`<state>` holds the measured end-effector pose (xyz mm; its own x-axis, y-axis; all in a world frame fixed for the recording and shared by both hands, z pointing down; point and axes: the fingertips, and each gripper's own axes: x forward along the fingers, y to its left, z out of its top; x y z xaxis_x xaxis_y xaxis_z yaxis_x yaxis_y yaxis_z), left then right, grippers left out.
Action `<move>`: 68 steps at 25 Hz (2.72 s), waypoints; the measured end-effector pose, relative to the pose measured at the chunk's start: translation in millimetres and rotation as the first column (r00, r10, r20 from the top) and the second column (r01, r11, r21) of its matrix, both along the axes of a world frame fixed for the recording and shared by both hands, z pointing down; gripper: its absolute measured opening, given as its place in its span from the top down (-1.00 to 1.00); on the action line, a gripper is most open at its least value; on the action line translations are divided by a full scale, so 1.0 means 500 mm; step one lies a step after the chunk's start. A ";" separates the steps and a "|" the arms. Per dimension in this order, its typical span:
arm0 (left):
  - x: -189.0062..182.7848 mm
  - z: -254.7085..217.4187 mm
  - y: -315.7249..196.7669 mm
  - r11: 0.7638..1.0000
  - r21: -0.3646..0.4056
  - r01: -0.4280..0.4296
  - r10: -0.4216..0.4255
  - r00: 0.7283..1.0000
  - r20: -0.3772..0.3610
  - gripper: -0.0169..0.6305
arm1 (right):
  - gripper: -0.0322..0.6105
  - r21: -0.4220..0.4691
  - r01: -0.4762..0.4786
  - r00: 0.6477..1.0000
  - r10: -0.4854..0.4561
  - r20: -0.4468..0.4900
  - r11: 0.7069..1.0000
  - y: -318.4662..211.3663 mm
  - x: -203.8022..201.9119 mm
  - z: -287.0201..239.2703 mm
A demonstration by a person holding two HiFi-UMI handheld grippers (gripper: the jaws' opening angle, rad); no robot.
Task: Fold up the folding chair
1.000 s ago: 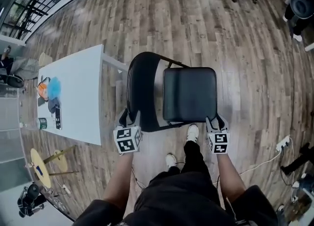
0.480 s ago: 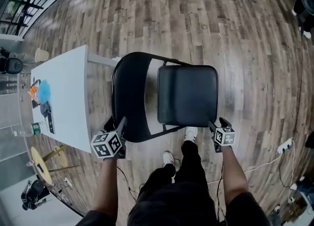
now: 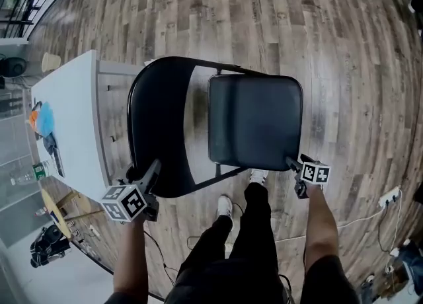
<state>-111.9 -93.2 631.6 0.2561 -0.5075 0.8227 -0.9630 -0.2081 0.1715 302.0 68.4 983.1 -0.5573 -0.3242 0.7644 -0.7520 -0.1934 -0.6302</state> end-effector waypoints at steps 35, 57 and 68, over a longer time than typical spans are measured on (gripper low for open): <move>-0.033 -0.181 0.013 0.999 -0.019 -0.027 0.024 0.989 -0.147 0.74 | -0.16 0.131 0.108 0.901 -0.153 0.406 0.985 -0.051 -0.269 -0.306; -0.332 -0.340 -0.015 1.000 0.008 -0.010 0.011 0.988 -0.153 0.75 | -0.16 0.396 0.288 0.799 -0.447 0.402 0.872 -0.133 -0.838 -0.703; -0.490 -0.349 -0.040 1.000 0.015 0.002 0.000 0.990 -0.143 0.75 | -0.16 0.461 0.376 0.756 -0.554 0.349 0.803 -0.181 -1.123 -0.749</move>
<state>-356.8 -113.1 457.2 0.3703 -0.5195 0.7700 -0.9289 -0.2110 0.3044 -259.4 -22.3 608.9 -0.9529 -0.1175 0.2795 -0.3031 0.3983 -0.8657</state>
